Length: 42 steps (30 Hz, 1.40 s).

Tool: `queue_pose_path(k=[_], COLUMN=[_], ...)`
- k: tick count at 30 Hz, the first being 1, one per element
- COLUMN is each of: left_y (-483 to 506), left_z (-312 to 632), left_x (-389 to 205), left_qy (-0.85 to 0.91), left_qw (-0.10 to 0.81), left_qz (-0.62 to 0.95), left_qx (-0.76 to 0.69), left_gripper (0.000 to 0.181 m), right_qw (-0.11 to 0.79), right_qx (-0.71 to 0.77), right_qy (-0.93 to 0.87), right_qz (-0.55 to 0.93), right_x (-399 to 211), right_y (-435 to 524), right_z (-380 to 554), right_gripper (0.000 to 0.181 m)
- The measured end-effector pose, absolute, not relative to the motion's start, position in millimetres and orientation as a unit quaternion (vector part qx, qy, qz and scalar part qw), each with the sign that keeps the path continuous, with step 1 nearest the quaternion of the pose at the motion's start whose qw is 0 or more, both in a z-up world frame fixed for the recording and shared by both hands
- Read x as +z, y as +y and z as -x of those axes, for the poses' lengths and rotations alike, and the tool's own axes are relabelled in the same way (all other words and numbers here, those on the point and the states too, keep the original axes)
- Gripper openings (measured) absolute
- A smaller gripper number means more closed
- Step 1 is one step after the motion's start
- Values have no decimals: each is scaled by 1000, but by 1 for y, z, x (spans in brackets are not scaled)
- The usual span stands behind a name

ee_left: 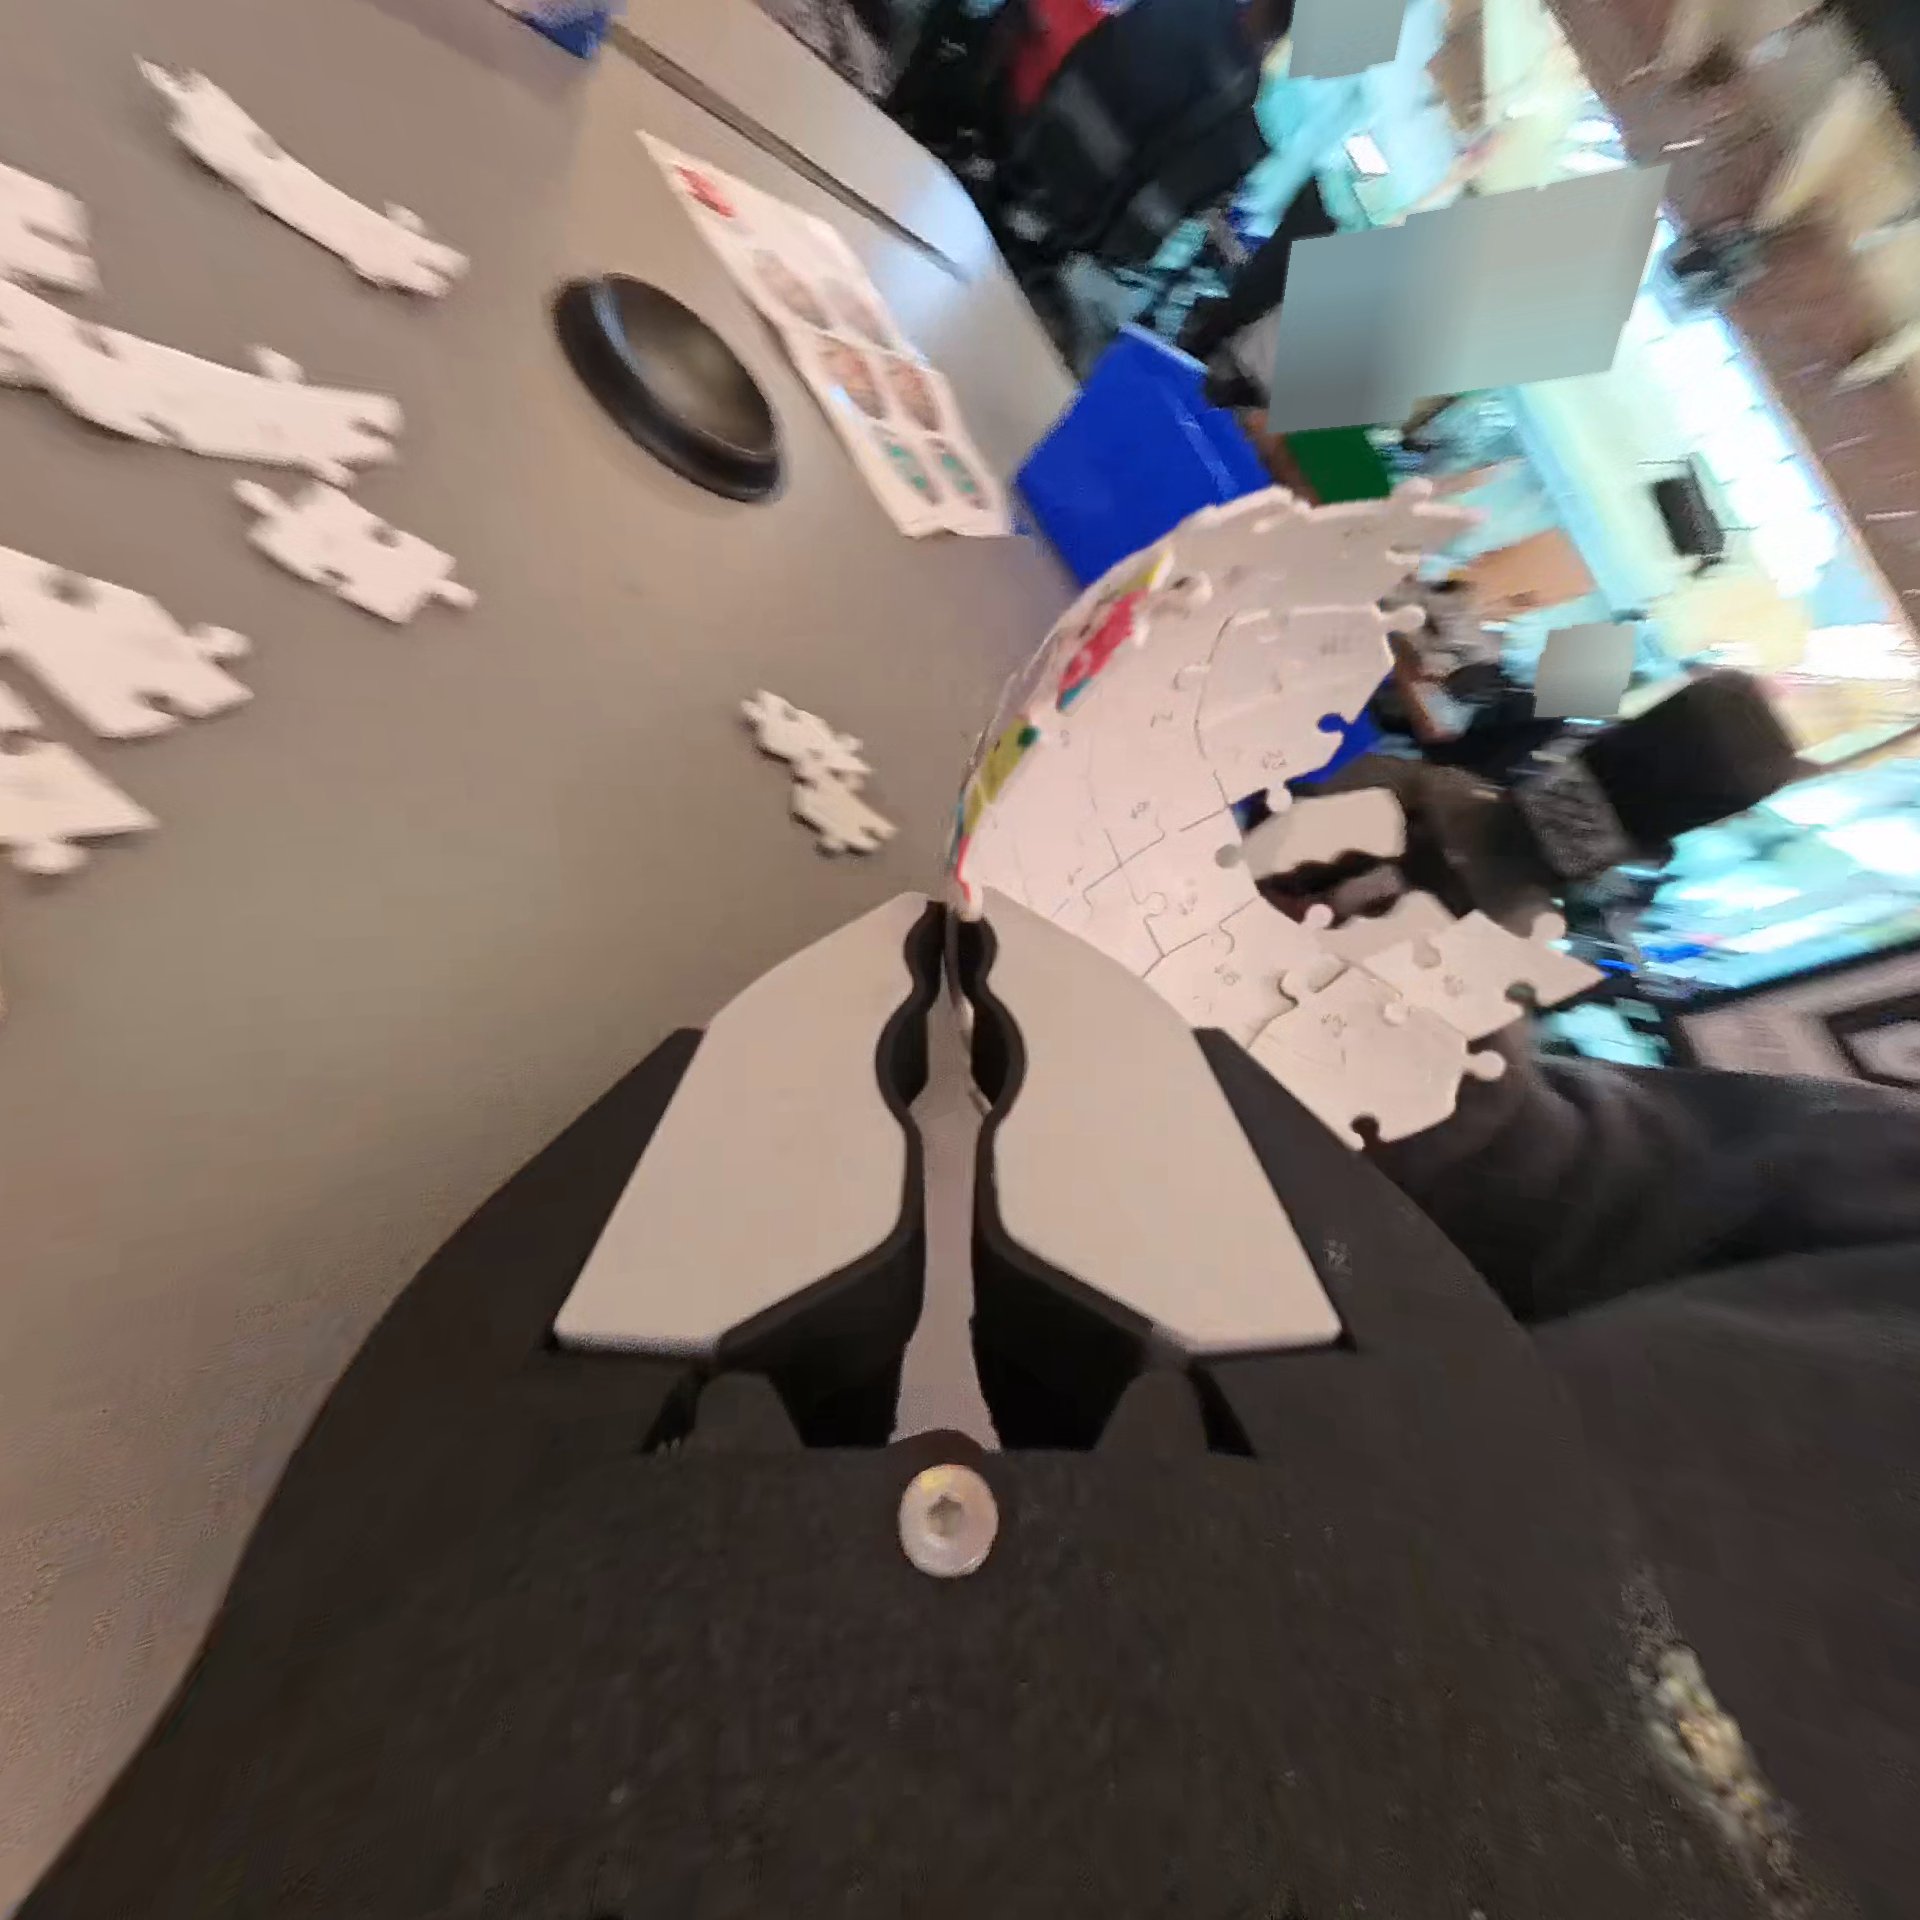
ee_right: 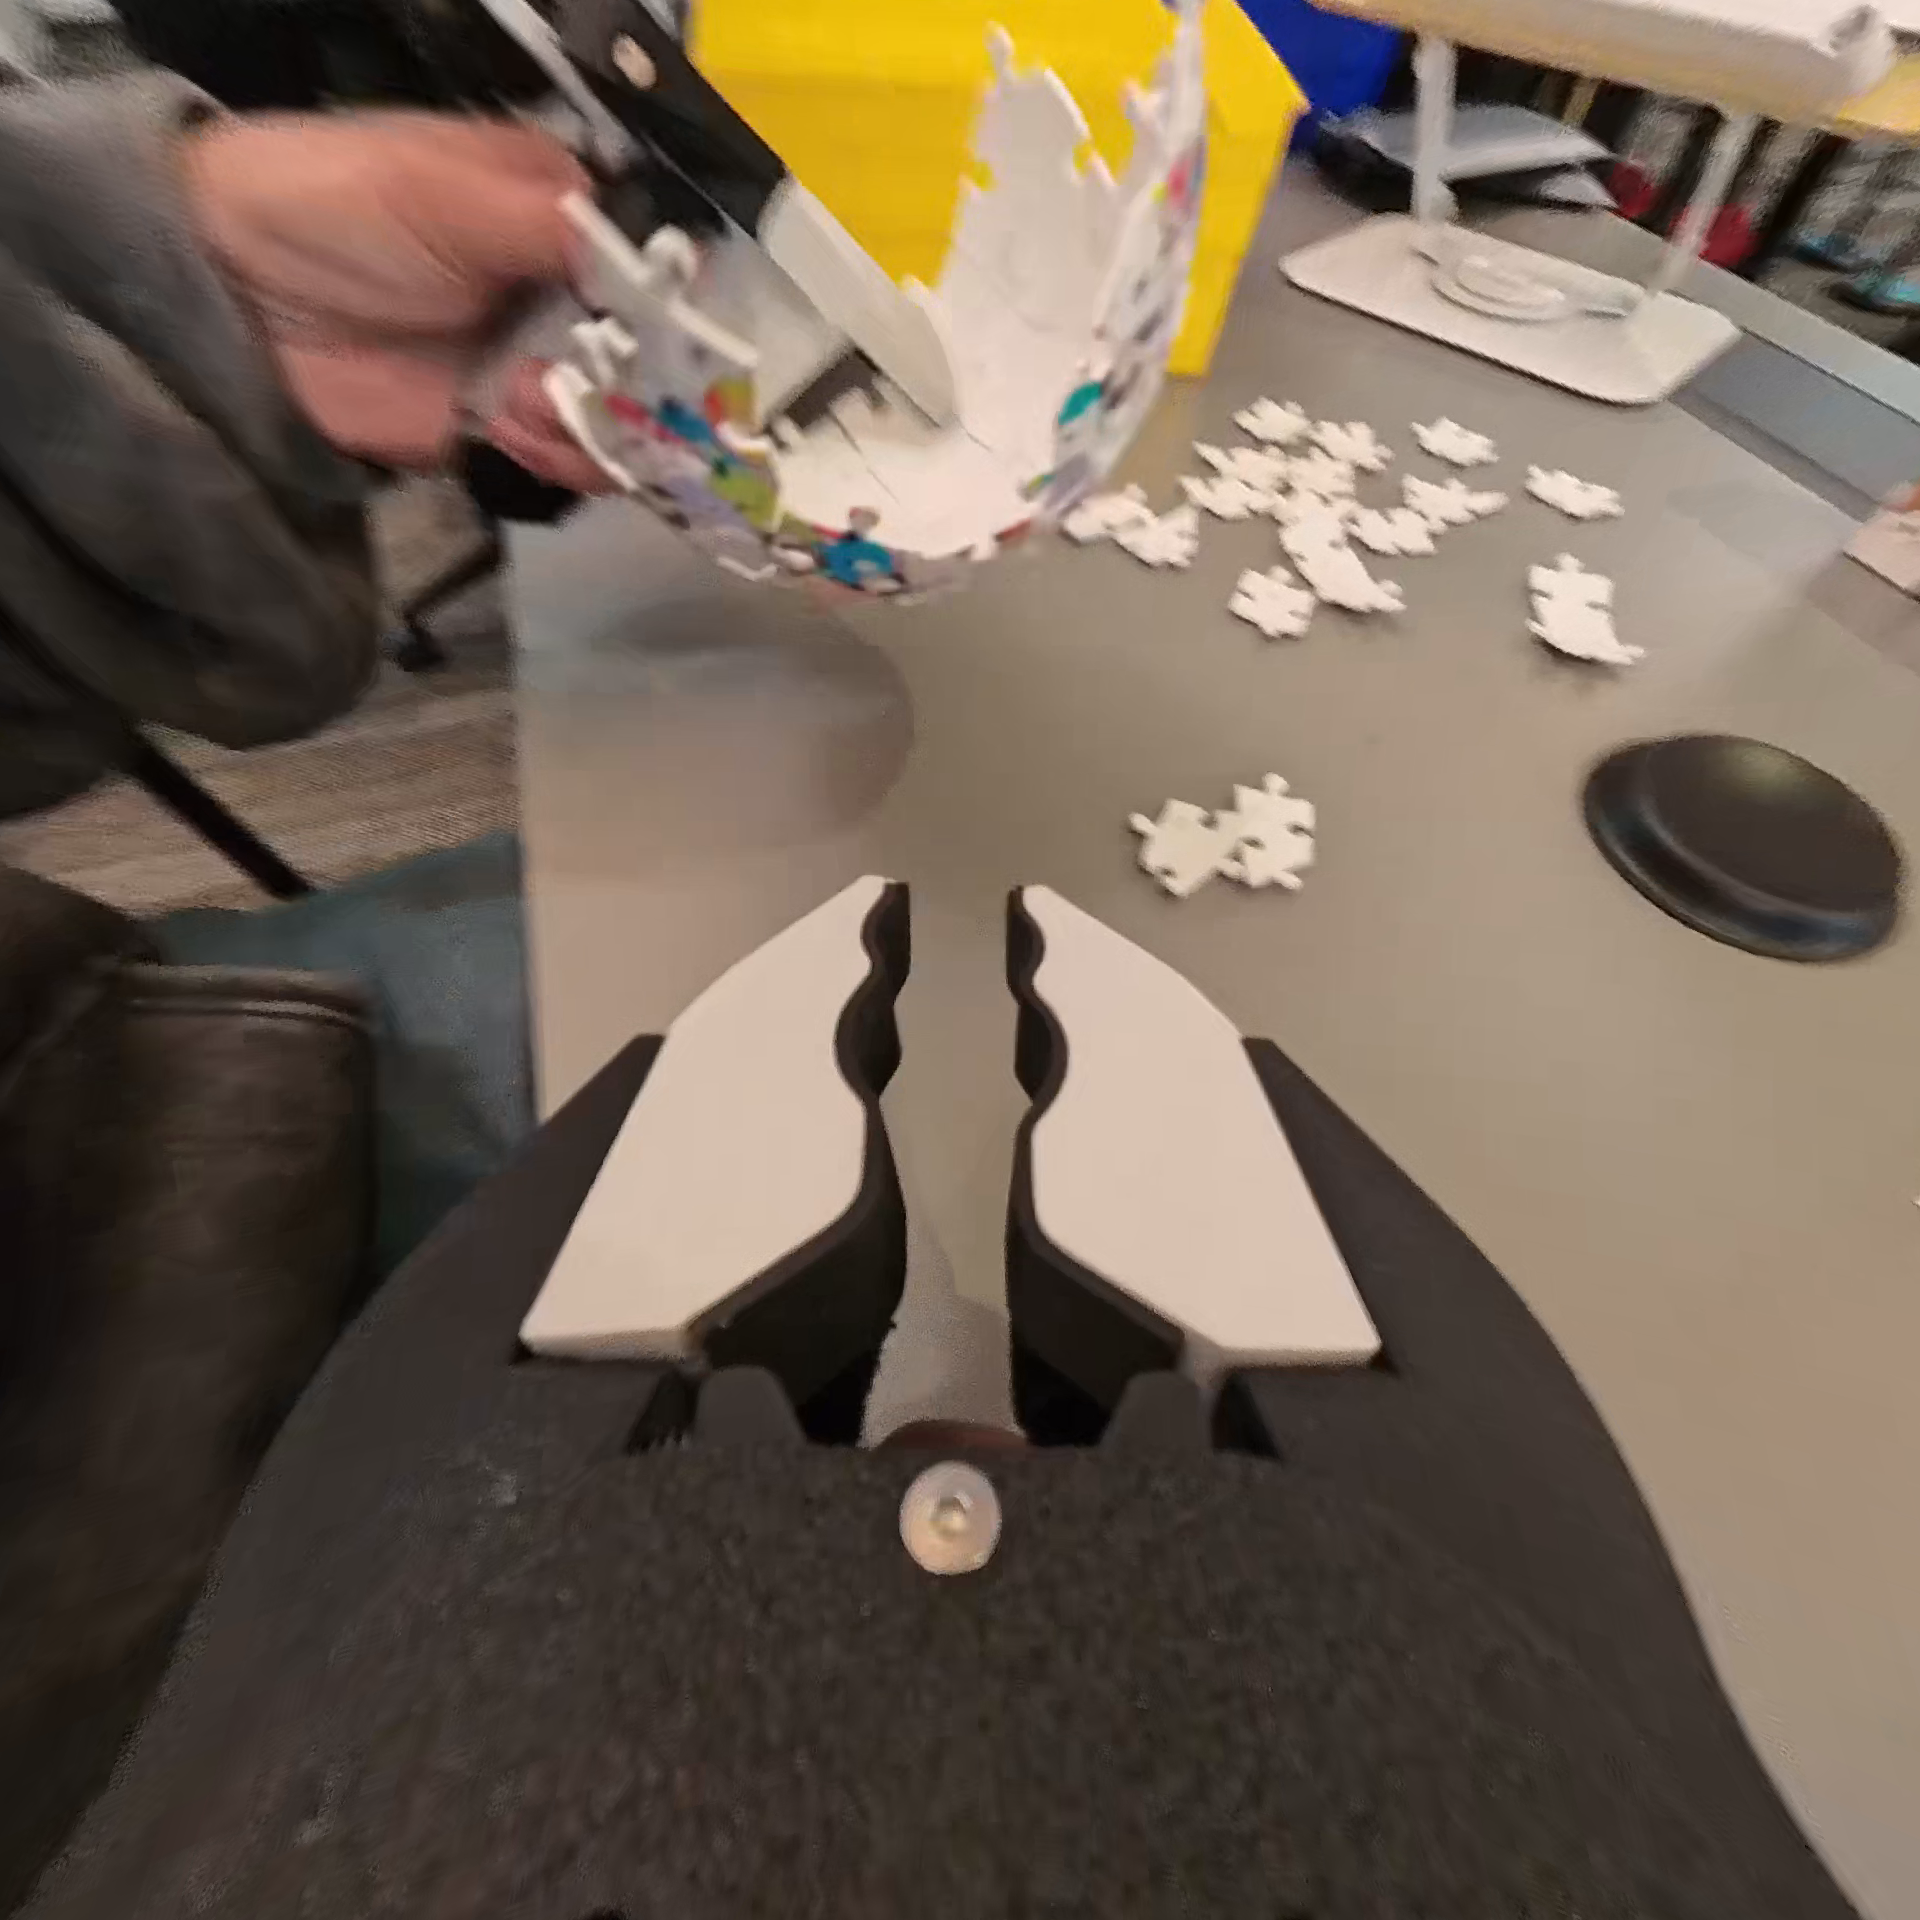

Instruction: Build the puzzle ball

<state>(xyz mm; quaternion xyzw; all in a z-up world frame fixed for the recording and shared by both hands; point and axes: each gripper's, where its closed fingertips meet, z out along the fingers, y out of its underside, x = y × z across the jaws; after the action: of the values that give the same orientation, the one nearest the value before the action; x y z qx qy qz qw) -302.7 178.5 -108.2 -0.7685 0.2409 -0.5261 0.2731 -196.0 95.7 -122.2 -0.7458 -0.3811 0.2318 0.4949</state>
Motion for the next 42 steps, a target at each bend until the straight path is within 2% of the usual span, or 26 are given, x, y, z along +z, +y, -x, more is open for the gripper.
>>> queue_pose_path(k=[4, 7, 16, 28, 31, 38, 41, 42], left_y=[166, 164, 163, 160, 169, 183, 181, 182], left_z=[300, 300, 301, 295, 295, 276, 259, 254], left_x=[-90, -89, -112, -116, -127, -127, -117, -114], left_qy=[195, 181, 186, 183, 196, 303, 382, 400], left_qw=[204, 179, 155, 116, 156, 339, 406, 425], left_qz=[709, 699, 739, 731, 766, 803, 778, 769], left_qx=[-646, -669, -629, -647, -593, -386, -289, -261], left_gripper=[2, 2, 2, 2, 2, 2, 2, 2], right_qw=[517, 517, 546, 536, 524, 526, 522, 515], right_qx=[342, 390, 293, 286, 264, 221, 213, 210], right_qy=[-379, -384, -445, -416, -419, -352, -344, -346], right_qz=[687, 659, 647, 677, 693, 742, 751, 755], right_x=[-87, -69, -75, -87, -98, -103, -103, -104], right_y=[71, 54, 47, 58, 62, 91, 96, 97], right_z=[216, 229, 242, 238, 235, 183, 164, 161], right_gripper=[18, 19, 18, 18, 18, 17, 1, 0])
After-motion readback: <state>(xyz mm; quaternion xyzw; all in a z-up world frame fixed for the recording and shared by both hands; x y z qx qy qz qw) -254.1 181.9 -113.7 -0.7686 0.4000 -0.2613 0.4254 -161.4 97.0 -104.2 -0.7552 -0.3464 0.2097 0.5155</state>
